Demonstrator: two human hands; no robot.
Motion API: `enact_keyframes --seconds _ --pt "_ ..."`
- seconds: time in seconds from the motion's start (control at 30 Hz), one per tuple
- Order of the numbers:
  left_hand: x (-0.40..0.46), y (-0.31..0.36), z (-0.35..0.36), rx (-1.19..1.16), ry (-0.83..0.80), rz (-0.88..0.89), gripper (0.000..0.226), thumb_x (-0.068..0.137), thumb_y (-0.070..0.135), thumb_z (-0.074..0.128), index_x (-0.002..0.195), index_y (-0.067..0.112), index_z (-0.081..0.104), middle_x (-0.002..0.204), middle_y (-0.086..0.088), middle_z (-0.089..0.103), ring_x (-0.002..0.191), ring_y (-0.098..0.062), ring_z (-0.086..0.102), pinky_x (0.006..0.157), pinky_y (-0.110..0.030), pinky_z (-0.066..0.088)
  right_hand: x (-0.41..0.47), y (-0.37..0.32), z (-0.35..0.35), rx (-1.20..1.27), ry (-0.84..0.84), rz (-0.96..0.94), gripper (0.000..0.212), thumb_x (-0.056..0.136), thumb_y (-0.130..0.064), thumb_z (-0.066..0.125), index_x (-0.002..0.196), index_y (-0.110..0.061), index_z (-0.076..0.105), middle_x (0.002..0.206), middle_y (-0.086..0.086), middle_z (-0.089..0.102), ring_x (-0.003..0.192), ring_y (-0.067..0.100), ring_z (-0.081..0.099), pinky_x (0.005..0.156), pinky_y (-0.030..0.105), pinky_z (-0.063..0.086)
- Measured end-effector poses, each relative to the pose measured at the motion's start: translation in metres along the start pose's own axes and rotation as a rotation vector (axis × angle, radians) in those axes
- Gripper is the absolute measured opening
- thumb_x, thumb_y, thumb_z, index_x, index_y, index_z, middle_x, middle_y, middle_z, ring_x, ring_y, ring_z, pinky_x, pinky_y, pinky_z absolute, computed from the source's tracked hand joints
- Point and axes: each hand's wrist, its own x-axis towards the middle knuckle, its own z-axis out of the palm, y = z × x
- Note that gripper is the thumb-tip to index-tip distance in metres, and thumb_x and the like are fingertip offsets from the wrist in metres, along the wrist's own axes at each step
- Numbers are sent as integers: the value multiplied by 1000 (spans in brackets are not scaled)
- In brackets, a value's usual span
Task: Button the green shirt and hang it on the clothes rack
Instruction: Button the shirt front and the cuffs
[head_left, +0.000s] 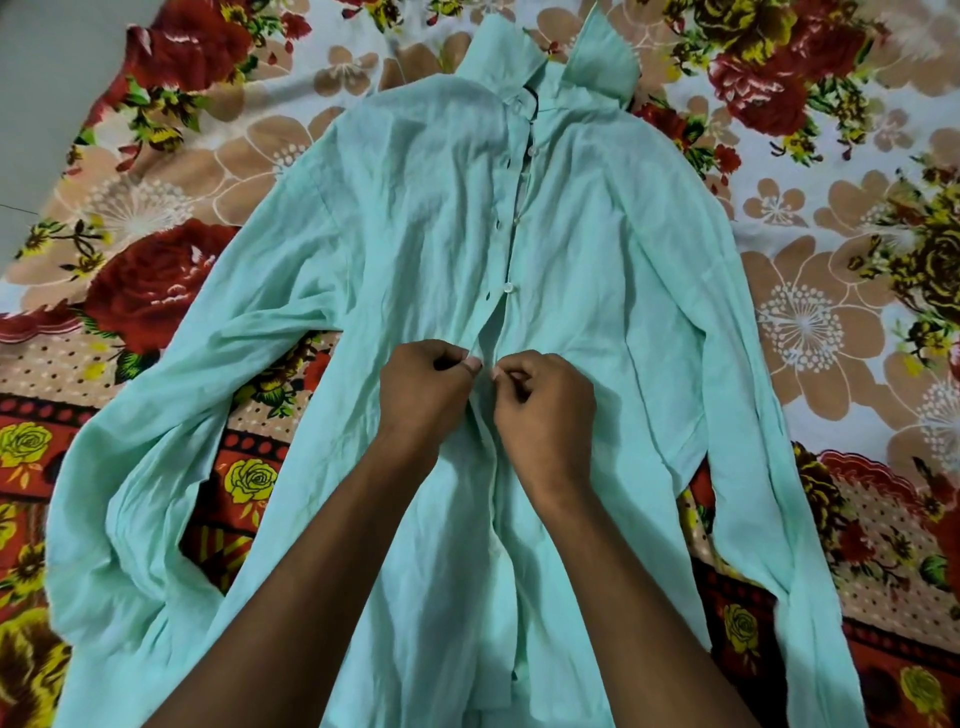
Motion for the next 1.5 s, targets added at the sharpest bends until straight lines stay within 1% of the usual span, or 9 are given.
enact_keyframes --seconds 0.27,0.5,0.63,0.8,0.93,1.07,1.17,1.33,1.5 --pt "-10 1 -3 -195 -45 -50 13 94 13 69 86 15 79 80 -6 78 81 -20 75 87 -42 62 3 -10 -4 223 -46 231 7 88 -21 73 84 -20 78 72 -17 71 72 -4 67 62 5 45" --pt "-13 1 -16 -215 -157 -15 13 91 3 70 91 12 80 78 -6 79 70 -14 74 69 -24 59 11 -9 -12 304 -186 313 8 88 -21 73 86 -20 81 76 -11 76 72 0 69 67 13 52" --pt "-4 0 -13 -108 -105 2 3 82 10 81 83 11 78 68 -7 75 55 -6 64 55 -18 50 9 -7 -17 298 -276 261 35 97 -27 64 63 -29 73 47 -13 51 47 9 45 49 19 38" --pt "0 -5 -11 -66 -94 24 9 81 12 84 80 9 76 64 -5 72 48 -4 59 48 -16 45 9 -5 -14 265 -238 165 16 95 -24 67 89 -22 82 80 -14 77 79 -4 69 72 10 47" --pt "3 -1 -11 -91 -136 -10 7 85 6 79 81 2 74 57 -5 63 42 -5 50 44 -15 39 9 -3 -10 222 -186 153 16 95 -21 67 86 -17 80 73 -13 73 71 -2 65 65 8 44" --pt "8 3 -11 28 -170 -20 8 87 7 74 80 2 74 60 -6 64 44 -9 50 46 -18 40 12 -1 -10 105 -169 140 6 87 -22 76 83 -18 77 73 -9 72 71 3 67 69 20 53" --pt "17 8 -13 326 -165 92 17 83 21 79 73 7 74 65 -9 71 53 -20 62 54 -34 52 24 -3 -16 -26 -151 187 23 72 -32 89 80 -20 71 66 -9 62 67 9 64 66 27 53" --pt "35 41 -10 424 -39 347 27 77 37 85 80 15 70 69 4 67 67 -13 65 60 -28 50 58 -21 -20 87 30 48 6 84 -12 72 82 -18 74 79 -7 73 71 7 66 75 25 56" --pt "47 45 11 513 46 425 25 84 31 70 97 11 62 81 -7 69 75 -29 65 66 -43 55 91 -22 -3 101 -76 194 10 85 -17 72 91 -14 79 88 -2 79 85 13 73 85 32 59"
